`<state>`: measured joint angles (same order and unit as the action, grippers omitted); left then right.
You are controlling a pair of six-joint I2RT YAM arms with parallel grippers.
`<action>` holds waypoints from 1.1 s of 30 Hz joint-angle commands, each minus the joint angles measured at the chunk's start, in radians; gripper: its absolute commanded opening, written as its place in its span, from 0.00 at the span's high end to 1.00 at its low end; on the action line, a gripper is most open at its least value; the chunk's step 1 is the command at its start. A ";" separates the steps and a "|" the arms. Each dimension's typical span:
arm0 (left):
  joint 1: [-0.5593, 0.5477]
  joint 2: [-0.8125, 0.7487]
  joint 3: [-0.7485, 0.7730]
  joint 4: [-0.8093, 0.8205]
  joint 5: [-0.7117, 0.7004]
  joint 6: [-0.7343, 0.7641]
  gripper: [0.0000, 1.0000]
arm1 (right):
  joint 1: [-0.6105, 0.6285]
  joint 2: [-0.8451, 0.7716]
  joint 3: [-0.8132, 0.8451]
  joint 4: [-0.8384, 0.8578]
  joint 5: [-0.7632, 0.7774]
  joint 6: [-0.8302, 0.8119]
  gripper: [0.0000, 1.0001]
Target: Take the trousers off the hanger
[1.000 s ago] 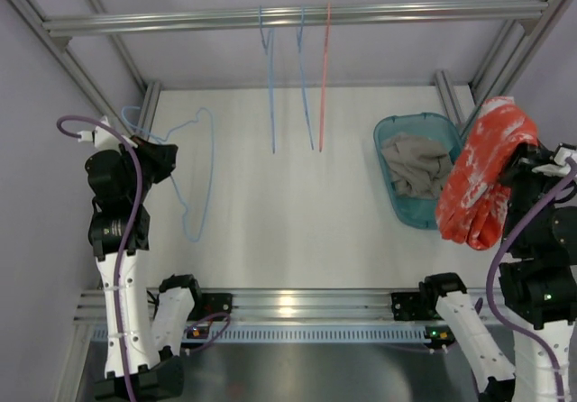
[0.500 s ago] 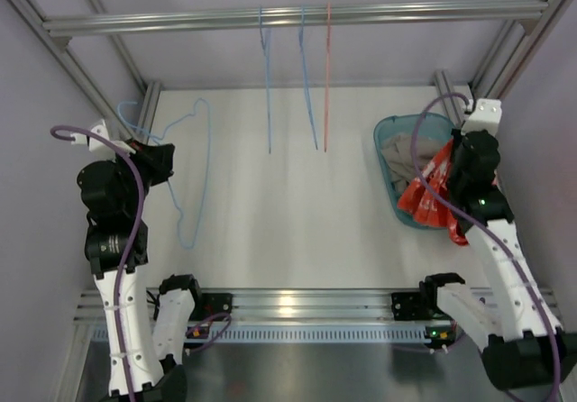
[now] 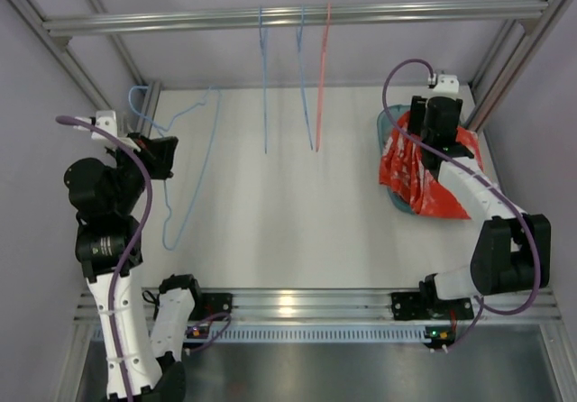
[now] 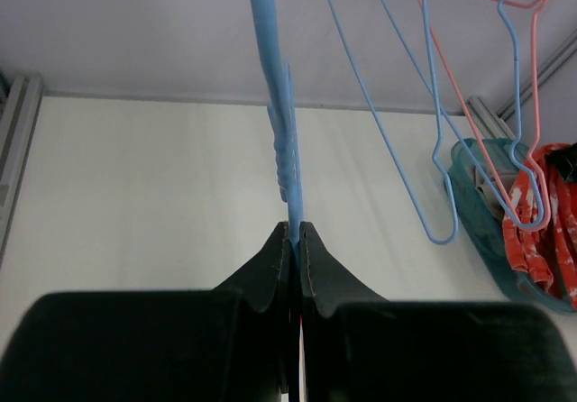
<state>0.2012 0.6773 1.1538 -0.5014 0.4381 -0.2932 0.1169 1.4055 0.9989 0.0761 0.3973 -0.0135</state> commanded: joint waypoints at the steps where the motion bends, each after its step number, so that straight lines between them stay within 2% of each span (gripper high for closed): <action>1: 0.000 0.063 0.088 0.003 0.037 0.129 1.00 | 0.003 -0.040 0.078 0.056 -0.078 0.075 0.32; 2: 0.000 0.105 0.101 0.003 0.039 0.155 1.00 | 0.003 -0.051 0.079 0.036 -0.090 0.084 0.23; 4: 0.000 0.149 0.147 0.003 0.068 0.170 1.00 | 0.003 -0.092 0.092 -0.004 -0.115 0.099 0.14; 5: -0.002 0.198 0.167 0.004 0.073 0.180 1.00 | 0.004 -0.108 0.093 -0.047 -0.123 0.102 0.05; 6: -0.002 0.220 0.184 0.004 0.074 0.183 1.00 | 0.003 -0.126 0.096 -0.065 -0.129 0.104 0.01; 12: -0.039 0.401 0.354 0.012 0.039 0.220 1.00 | 0.003 -0.288 0.104 -0.206 -0.170 0.098 0.01; 15: -0.141 0.477 0.435 0.012 -0.061 0.249 1.00 | -0.003 -0.342 0.130 -0.260 -0.215 0.086 0.01; 16: -0.173 0.496 0.454 0.014 -0.155 0.265 1.00 | -0.006 -0.356 0.136 -0.272 -0.227 0.078 0.01; 18: -0.280 0.539 0.506 0.020 -0.241 0.322 1.00 | -0.006 -0.393 0.153 -0.303 -0.239 0.078 0.01; 19: -0.299 0.577 0.523 0.029 -0.263 0.330 1.00 | -0.008 -0.404 0.158 -0.312 -0.248 0.073 0.01; 28: -0.333 0.786 0.754 0.064 -0.361 0.241 1.00 | -0.022 -0.453 0.247 -0.403 -0.342 0.024 0.01; 33: -0.344 0.867 0.785 0.064 -0.372 0.243 1.00 | -0.023 -0.433 0.287 -0.420 -0.373 0.027 0.01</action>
<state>-0.1337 1.5242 1.8961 -0.4957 0.0948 -0.0391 0.1081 0.9691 1.2293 -0.3313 0.0647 0.0257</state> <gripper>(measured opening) 0.069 0.993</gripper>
